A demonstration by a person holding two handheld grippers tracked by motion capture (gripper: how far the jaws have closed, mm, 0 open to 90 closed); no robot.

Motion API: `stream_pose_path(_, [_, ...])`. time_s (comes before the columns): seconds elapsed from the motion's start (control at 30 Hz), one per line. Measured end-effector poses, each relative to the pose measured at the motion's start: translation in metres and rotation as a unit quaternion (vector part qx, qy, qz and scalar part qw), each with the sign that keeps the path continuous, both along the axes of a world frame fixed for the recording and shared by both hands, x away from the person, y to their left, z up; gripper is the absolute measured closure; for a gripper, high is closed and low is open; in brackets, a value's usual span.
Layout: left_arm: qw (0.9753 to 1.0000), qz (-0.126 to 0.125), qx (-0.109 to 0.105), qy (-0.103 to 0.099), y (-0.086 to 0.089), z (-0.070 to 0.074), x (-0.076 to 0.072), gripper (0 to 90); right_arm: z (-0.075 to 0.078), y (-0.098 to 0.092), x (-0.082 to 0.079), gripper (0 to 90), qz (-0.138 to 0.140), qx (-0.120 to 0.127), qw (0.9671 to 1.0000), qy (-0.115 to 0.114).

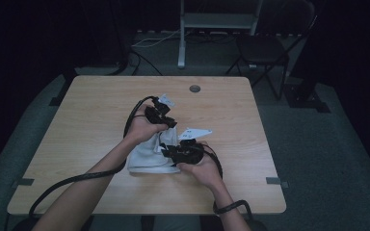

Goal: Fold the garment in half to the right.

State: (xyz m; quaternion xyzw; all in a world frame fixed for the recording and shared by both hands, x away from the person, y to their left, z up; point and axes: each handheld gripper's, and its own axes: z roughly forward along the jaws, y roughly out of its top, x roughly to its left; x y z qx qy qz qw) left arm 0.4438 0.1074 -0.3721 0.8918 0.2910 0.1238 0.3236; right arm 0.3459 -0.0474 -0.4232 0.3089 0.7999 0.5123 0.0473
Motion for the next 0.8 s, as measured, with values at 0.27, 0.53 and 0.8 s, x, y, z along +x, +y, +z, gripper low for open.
stream_pose_path(0.27, [1.0,0.001,-0.007,0.0,-0.002,-0.001,0.0,75.7,0.0,-0.009,-0.002,71.0,-0.007,-0.001,1.0,-0.001])
stream_pose_path(0.53, [0.9998,0.002,-0.02,-0.005,-0.004,0.002,0.0,72.4,0.002,-0.016,-0.006,69.1,-0.007,-0.009,0.9999,-0.002])
stream_pose_path(0.8, [0.9993,0.004,-0.034,-0.014,-0.003,0.007,0.001,68.0,0.002,-0.028,-0.011,64.9,-0.01,-0.019,0.9998,-0.001])
